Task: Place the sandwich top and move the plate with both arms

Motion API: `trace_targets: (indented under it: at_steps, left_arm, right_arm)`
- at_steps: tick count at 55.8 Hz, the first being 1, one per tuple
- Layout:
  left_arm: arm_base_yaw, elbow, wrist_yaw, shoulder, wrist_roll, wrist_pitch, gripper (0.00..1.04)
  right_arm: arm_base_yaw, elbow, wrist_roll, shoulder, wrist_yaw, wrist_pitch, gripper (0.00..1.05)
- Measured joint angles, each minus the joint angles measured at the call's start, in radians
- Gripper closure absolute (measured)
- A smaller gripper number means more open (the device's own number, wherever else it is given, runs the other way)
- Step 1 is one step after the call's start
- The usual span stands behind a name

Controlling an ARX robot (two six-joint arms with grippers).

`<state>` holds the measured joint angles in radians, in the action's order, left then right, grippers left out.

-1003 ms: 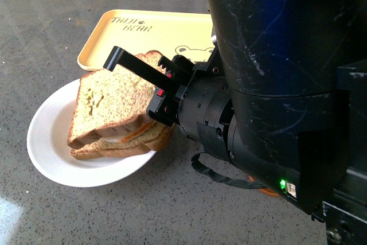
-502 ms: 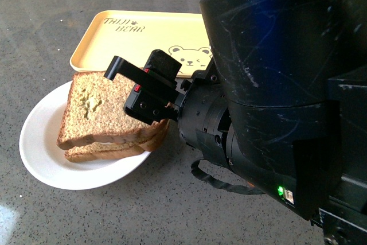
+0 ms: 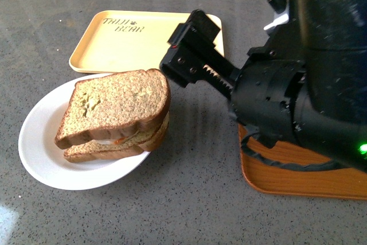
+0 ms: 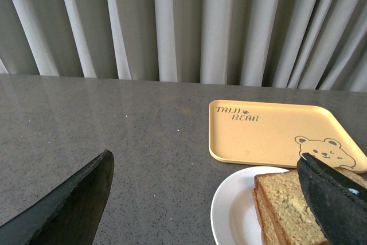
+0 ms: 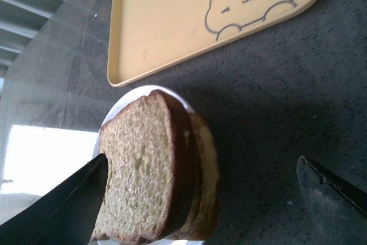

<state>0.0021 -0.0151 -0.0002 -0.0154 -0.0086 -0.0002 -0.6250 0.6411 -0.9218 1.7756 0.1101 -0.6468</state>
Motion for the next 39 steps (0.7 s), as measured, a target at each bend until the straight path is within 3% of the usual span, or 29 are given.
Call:
trace_targets:
  at_steps: [25, 27, 31, 33, 39]
  left_arm:
    - [0.0, 0.0, 0.0, 0.0, 0.0, 0.0, 0.09]
    - [0.0, 0.0, 0.0, 0.0, 0.0, 0.0, 0.09]
    - [0.0, 0.0, 0.002, 0.0, 0.0, 0.0, 0.09]
    - [0.0, 0.0, 0.0, 0.0, 0.0, 0.0, 0.09]
    - [0.0, 0.0, 0.0, 0.0, 0.0, 0.0, 0.09]
  right_arm:
    - [0.24, 0.005, 0.116, -0.273, -0.082, 0.148, 0.09]
    - [0.246, -0.002, 0.177, -0.29, -0.043, 0.118, 0.11]
    - [0.259, -0.073, 0.397, -0.33, 0.146, -0.116, 0.23]
    - [0.27, -0.112, 0.495, -0.348, 0.185, -0.195, 0.28]
    - [0.33, -0.248, 0.773, -0.434, 0.18, -0.301, 0.49]
